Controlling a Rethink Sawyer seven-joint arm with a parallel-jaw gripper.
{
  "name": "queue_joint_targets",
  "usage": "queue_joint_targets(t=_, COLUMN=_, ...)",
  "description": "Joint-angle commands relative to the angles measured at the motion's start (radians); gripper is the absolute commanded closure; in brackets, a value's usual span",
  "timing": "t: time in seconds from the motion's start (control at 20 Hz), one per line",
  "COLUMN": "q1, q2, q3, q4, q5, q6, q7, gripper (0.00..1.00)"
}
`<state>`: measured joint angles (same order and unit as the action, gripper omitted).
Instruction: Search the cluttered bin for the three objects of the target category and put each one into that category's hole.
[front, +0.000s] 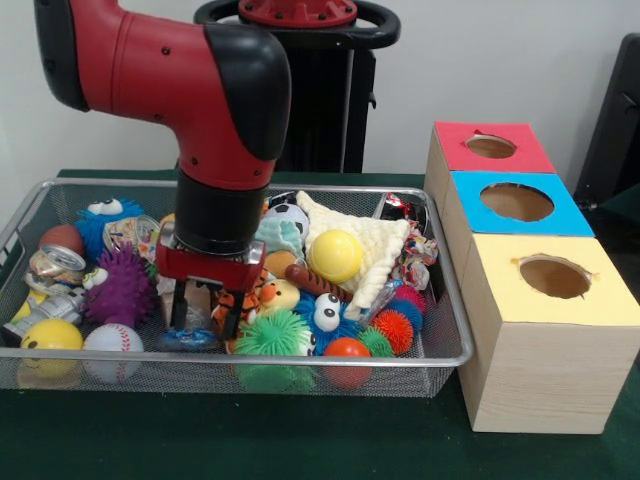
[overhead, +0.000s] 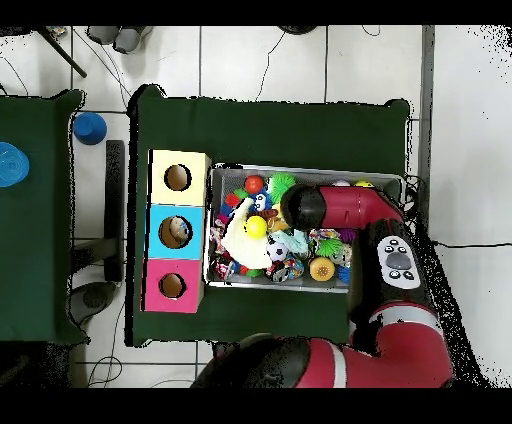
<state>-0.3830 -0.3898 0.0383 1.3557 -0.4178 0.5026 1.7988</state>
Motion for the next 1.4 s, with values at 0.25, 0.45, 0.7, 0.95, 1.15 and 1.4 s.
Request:
queue_joint_targets(t=0.25, q1=0.074, q2=0.13, q3=-0.091, q4=0.09, q5=-0.062, q6=0.081, q7=0.069, gripper=0.0)
queue_joint_targets(t=0.45, q1=0.106, q2=0.13, q3=-0.128, q4=0.08, q5=-0.055, q6=0.077, q7=0.089, gripper=0.0)
queue_joint_targets(t=0.7, q1=0.087, q2=0.122, q3=-0.117, q4=0.102, q5=-0.03, q6=0.023, q7=0.081, gripper=0.0)
queue_joint_targets(t=0.95, q1=0.038, q2=0.079, q3=-0.073, q4=0.135, q5=0.013, q6=0.067, q7=0.038, gripper=0.0)
queue_joint_targets(t=1.15, q1=0.016, q2=0.042, q3=-0.065, q4=0.136, q5=0.031, q6=0.144, q7=0.002, gripper=0.0)
queue_joint_targets(t=1.4, q1=-0.018, q2=0.039, q3=-0.05, q4=0.132, q5=0.026, q6=0.13, q7=-0.016, gripper=0.0)
